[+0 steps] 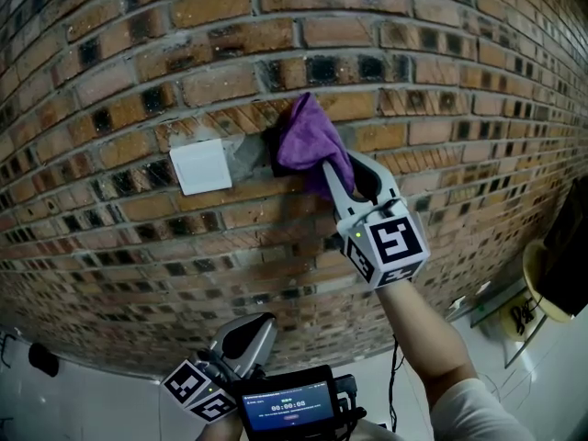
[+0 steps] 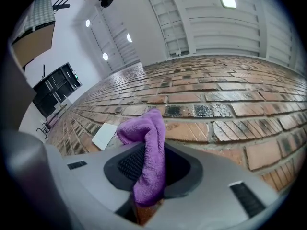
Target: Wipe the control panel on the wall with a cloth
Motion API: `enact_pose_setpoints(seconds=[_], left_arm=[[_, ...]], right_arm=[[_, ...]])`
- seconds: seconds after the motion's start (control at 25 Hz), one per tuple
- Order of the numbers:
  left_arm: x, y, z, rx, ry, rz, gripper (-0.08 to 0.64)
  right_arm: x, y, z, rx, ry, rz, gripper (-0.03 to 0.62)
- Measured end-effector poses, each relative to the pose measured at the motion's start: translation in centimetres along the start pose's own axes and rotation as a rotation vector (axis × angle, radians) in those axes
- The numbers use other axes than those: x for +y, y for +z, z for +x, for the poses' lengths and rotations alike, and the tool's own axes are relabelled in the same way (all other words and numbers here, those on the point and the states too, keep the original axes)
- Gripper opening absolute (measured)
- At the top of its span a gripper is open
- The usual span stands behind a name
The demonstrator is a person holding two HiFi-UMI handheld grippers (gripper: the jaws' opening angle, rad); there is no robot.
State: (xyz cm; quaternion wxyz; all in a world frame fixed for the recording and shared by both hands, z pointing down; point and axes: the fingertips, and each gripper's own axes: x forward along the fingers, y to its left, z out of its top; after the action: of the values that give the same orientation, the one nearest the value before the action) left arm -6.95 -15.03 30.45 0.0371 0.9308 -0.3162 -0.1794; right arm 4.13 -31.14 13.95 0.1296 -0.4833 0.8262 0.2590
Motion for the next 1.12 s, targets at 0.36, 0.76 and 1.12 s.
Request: enact_pose_setpoints(seconds=[0.36, 0.76, 1.12], left_arm=[[-0.3, 0.8, 0.8, -0.013, -0.004, 0.014, -0.012], [-0.8, 0.0, 1.4, 0.006, -0.022, -0.001, -0.012], [-0.5, -0.8, 1.3, 0.020, -0.018, -0.020, -0.012]], right_arm=[[-2.4, -0.3, -1.2, 0.027, -0.053, -0.019, 0.103], [-5.2, 0.1, -4.0, 0.035, -0.140, -0.035, 0.103], [-4.7, 0.2, -7.4, 0.037, -0.152, -0.015, 0.104]])
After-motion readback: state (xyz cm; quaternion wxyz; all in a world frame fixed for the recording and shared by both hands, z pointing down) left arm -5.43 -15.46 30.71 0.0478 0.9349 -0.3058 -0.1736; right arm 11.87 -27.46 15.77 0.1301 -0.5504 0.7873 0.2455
